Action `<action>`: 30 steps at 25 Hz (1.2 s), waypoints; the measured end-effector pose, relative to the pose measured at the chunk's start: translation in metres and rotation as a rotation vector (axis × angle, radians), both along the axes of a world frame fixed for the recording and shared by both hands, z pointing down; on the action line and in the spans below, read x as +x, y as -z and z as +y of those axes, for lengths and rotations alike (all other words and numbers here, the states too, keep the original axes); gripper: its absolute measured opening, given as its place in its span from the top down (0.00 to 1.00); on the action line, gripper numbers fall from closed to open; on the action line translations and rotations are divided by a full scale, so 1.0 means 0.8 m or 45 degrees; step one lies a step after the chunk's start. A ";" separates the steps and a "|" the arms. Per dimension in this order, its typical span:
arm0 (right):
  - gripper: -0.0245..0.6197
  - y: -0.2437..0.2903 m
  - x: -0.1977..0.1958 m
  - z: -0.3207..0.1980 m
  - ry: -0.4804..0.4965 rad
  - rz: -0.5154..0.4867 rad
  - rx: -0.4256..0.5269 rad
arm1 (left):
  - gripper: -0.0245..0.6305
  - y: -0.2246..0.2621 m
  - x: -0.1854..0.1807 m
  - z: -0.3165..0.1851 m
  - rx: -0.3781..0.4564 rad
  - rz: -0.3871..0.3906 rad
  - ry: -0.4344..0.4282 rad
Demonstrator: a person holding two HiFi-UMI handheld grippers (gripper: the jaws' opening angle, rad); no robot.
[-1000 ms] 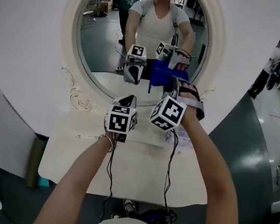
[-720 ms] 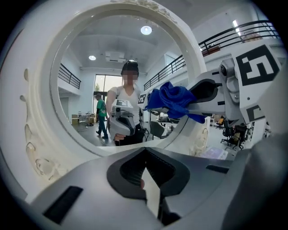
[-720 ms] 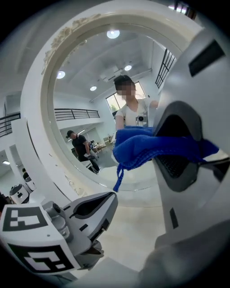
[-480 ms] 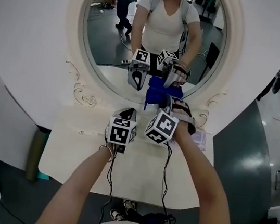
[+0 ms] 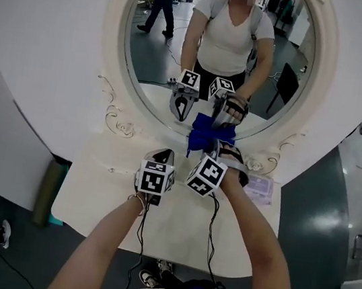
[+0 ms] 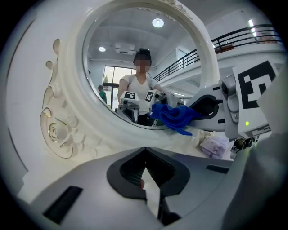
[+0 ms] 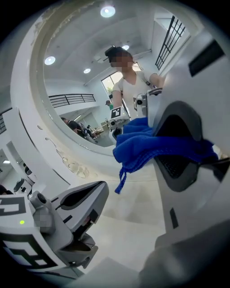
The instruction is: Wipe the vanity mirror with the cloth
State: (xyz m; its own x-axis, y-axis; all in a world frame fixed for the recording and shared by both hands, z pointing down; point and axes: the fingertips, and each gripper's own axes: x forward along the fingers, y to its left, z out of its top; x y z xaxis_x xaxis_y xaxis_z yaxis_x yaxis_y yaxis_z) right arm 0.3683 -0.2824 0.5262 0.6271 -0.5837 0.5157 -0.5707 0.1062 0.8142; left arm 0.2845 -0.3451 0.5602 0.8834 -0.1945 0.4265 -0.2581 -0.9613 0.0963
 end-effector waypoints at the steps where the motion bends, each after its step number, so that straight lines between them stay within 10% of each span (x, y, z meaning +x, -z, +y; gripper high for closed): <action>1: 0.86 -0.001 0.000 -0.001 0.000 -0.003 -0.001 | 0.95 0.000 -0.002 -0.003 -0.003 0.004 0.008; 19: 0.86 0.078 -0.054 0.026 -0.041 -0.198 0.346 | 0.95 0.057 -0.100 -0.010 0.049 0.179 0.066; 30: 0.86 0.189 -0.142 0.125 -0.123 -0.863 1.231 | 0.95 0.167 -0.199 0.031 0.086 0.484 0.079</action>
